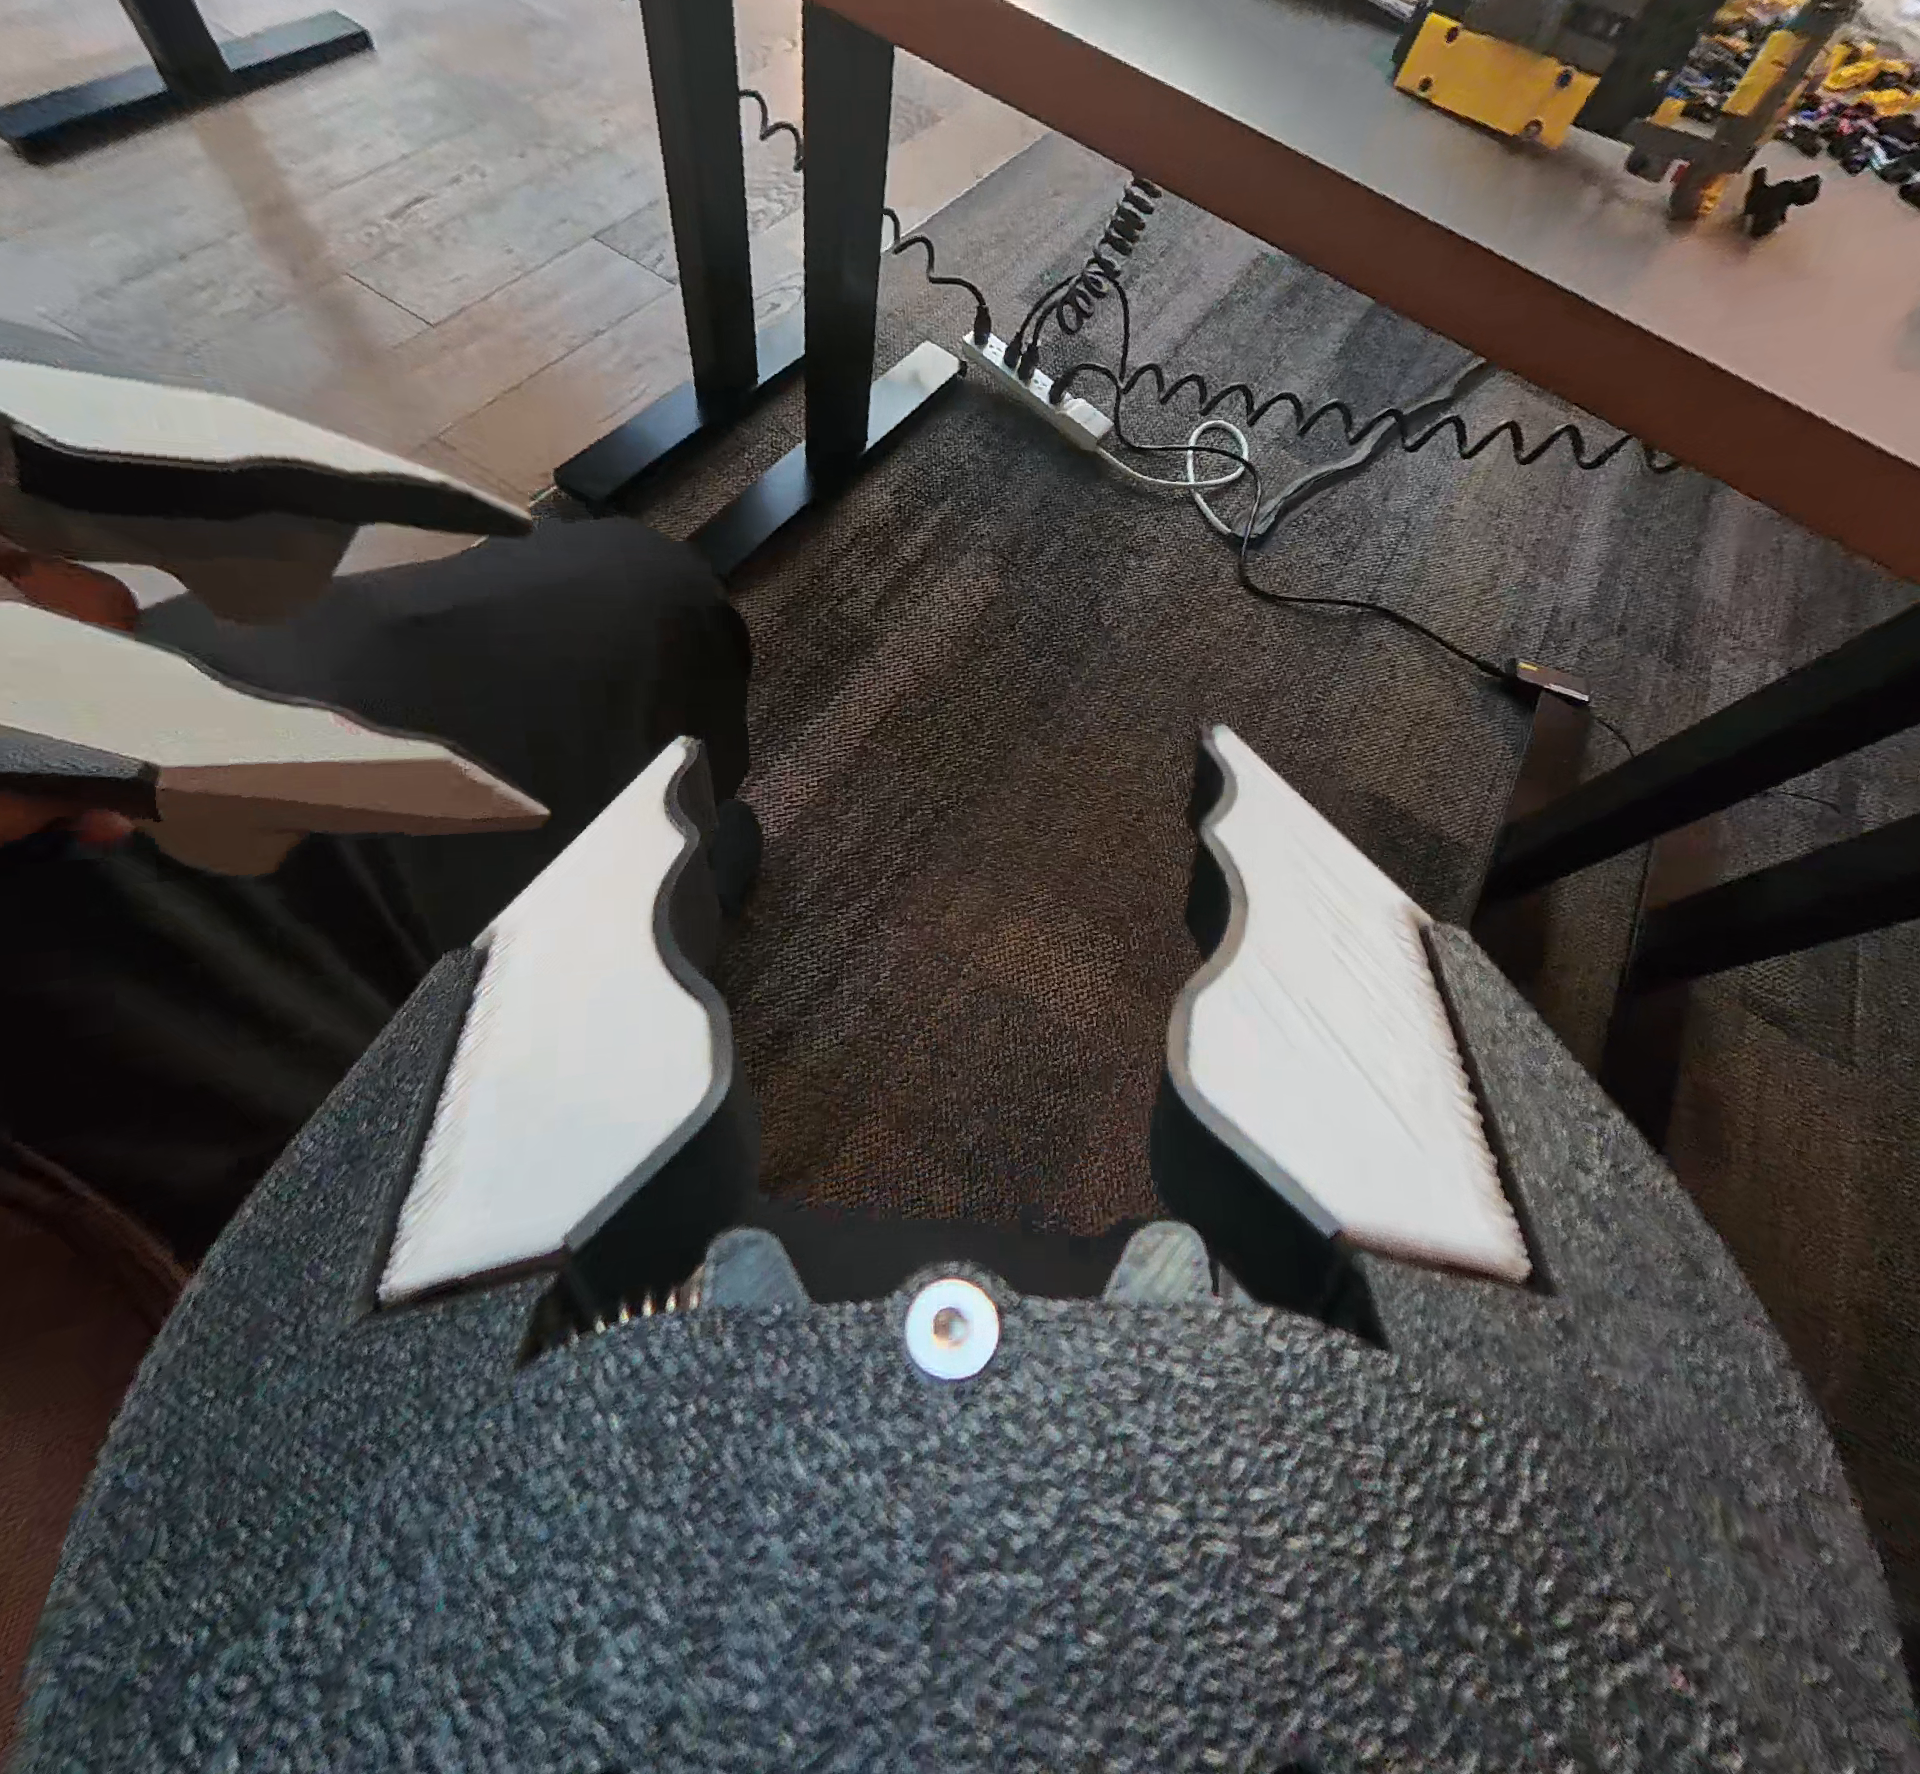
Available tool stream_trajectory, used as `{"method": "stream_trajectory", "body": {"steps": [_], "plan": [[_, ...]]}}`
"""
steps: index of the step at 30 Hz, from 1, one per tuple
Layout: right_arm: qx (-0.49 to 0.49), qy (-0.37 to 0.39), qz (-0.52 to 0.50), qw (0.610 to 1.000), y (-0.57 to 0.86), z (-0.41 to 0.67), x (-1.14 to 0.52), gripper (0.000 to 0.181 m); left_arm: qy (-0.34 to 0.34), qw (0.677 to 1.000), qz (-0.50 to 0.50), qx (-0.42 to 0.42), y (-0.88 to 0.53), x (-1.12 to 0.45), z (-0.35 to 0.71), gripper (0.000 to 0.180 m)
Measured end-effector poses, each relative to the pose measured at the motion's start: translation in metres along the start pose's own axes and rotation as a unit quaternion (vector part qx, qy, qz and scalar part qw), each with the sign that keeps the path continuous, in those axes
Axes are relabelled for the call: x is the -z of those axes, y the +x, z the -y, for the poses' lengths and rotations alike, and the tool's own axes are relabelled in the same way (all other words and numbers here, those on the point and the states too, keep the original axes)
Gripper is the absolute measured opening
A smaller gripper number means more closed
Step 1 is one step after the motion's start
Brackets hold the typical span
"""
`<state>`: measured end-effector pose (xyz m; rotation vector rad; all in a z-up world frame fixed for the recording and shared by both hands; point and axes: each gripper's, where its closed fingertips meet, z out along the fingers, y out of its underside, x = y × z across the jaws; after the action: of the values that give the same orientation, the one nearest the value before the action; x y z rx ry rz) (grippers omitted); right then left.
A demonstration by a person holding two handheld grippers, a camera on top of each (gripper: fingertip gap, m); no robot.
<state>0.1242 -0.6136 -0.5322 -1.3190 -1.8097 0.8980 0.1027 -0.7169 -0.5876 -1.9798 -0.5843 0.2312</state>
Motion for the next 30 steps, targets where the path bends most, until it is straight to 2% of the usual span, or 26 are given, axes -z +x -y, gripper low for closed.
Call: {"method": "stream_trajectory", "body": {"steps": [5,10,15,20,26,30], "plan": [[-0.037,-0.008,-0.032,0.999,0.036,-0.031,0.024,0.091,-0.023,0.999,-0.037,0.021,0.031,-0.037,0.005,0.094],[-0.094,-0.033,-0.12,0.988,0.093,-0.081,0.077,0.091,-0.019,0.996,-0.074,-0.039,0.085,-0.082,0.034,0.092],[-0.154,-0.024,-0.199,0.968,0.138,-0.109,0.14,0.088,-0.014,0.986,-0.151,-0.076,0.166,-0.105,0.053,0.094],[-0.212,-0.071,-0.243,0.944,0.152,-0.165,0.184,0.088,-0.026,0.981,-0.165,-0.104,0.224,-0.113,0.049,0.086],[-0.206,-0.042,-0.309,0.927,0.187,-0.174,0.215,0.09,-0.024,0.971,-0.191,-0.14,0.257,-0.124,0.041,0.09],[-0.216,-0.045,-0.306,0.926,0.219,-0.192,0.189,0.091,-0.038,0.969,-0.185,-0.161,0.256,-0.173,0.031,0.093]]}}
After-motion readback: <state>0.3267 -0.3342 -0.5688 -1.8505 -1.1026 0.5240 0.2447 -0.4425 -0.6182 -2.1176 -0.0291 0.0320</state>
